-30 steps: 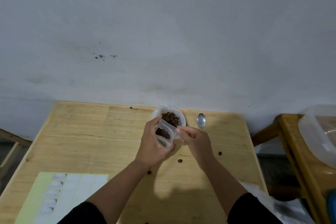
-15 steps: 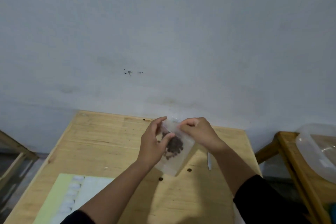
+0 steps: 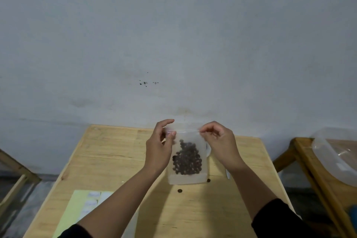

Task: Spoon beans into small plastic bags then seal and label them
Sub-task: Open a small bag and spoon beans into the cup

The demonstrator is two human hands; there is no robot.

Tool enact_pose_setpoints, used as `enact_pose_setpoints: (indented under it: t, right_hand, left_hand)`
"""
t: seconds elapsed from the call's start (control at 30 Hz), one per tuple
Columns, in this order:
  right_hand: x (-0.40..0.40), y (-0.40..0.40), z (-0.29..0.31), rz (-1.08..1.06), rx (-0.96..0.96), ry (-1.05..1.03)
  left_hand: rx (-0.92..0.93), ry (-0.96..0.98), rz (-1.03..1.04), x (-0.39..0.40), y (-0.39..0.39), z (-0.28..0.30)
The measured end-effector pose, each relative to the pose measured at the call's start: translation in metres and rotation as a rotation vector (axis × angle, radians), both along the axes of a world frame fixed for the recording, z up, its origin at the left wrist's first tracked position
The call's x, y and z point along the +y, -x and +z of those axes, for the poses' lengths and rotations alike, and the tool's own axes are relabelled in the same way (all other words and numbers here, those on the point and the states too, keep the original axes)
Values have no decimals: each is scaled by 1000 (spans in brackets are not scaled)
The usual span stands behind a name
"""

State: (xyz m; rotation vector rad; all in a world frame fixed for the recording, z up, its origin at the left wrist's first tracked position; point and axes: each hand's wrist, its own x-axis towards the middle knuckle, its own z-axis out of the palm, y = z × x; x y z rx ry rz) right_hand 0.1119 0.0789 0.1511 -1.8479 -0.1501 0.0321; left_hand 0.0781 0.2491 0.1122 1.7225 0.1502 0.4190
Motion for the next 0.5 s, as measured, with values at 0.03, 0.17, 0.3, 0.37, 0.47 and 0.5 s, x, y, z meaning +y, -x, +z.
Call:
enact_pose_setpoints:
  t: [0.03,0.17,0.3,0.37,0.47,0.5]
  right_hand:
    - [0,-1,2,1,-8,-1]
    - [4,-1,7,19,-24,33]
    - [10,1,10,33,-3,19]
    - [12,2,13,39,8,8]
    - [18,2,15,30,-5,6]
    - [20,2,15,13,-17,14]
  left_hand:
    - [-9,-25,-31,3,0,2]
    - [-45,-86,-139,15,0,13]
    - [-13,-113,-167,21,-1,22]
    - [-2,-111,-154,24,-3,23]
    - [13,-107,-125,25,-2,26]
    - [21,-102,-110,24,-1,27]
